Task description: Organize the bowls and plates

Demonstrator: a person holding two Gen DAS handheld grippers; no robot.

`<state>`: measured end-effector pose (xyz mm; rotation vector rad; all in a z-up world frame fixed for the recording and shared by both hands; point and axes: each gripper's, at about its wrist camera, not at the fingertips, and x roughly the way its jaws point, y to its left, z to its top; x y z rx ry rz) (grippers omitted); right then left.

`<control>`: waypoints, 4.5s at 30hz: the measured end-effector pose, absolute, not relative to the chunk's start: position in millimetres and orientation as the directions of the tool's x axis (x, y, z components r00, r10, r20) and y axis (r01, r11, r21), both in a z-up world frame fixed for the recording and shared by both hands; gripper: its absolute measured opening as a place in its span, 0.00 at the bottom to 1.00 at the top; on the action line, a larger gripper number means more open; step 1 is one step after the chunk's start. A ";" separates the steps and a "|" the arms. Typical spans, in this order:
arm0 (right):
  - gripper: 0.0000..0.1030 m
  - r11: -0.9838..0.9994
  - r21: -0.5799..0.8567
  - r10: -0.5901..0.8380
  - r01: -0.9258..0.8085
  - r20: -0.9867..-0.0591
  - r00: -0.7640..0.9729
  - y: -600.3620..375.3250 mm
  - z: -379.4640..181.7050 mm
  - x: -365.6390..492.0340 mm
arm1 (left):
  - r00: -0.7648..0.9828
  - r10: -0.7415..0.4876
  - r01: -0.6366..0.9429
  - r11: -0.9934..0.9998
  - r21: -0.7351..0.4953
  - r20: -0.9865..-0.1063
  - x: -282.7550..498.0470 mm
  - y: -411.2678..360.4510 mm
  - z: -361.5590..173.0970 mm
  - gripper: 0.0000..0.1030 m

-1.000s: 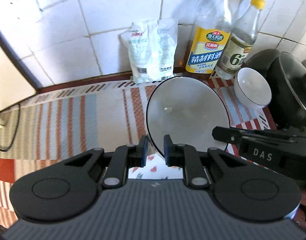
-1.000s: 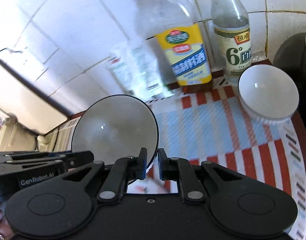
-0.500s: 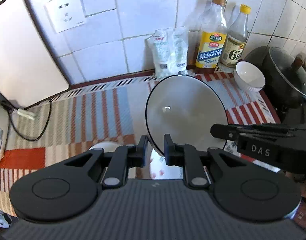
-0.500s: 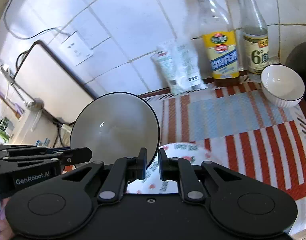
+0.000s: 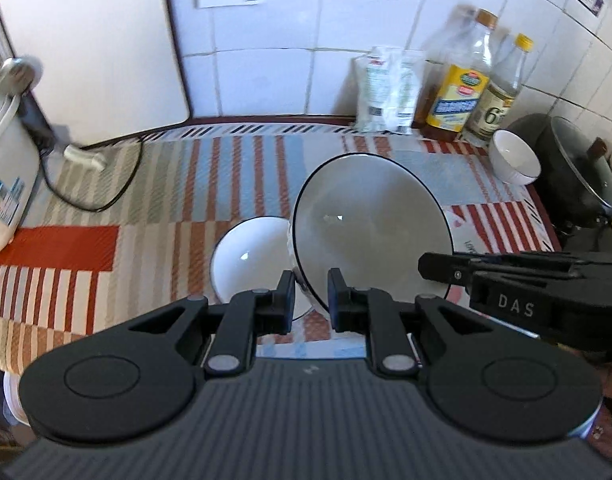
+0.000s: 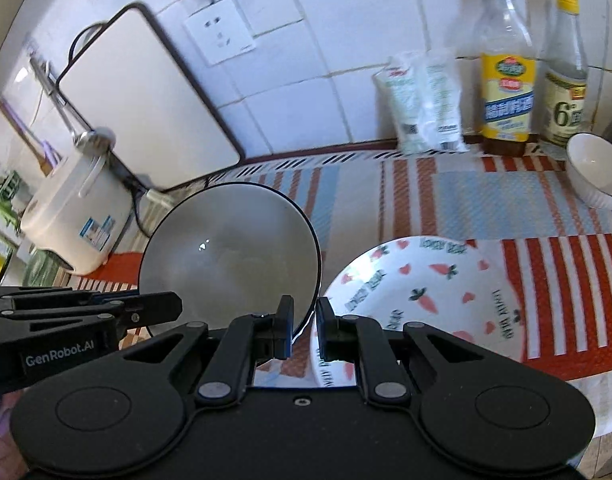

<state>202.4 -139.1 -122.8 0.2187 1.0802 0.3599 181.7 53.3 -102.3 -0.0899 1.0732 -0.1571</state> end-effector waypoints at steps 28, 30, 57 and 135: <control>0.16 0.928 0.351 0.371 -0.123 -0.892 0.256 -75.9 -186.2 256.3 | 0.353 -0.125 -0.016 0.990 -0.139 -0.927 226.4 102.1 -186.3 0.14; 0.16 0.928 0.352 0.371 -0.119 -0.898 0.237 -73.9 -192.6 259.2 | 0.332 -0.124 -0.028 0.990 -0.141 -0.935 227.8 104.1 -193.3 0.14; 0.32 0.933 0.247 0.324 -0.261 -0.892 0.316 -62.3 -202.6 250.7 | 0.305 -0.072 -0.051 0.994 -0.092 -0.950 241.3 99.2 -199.5 0.44; 0.71 0.992 0.026 0.099 -0.127 -0.782 0.615 -402.2 -196.6 269.1 | 0.478 -0.342 0.358 0.917 -0.176 -0.809 351.1 -255.6 -151.8 0.82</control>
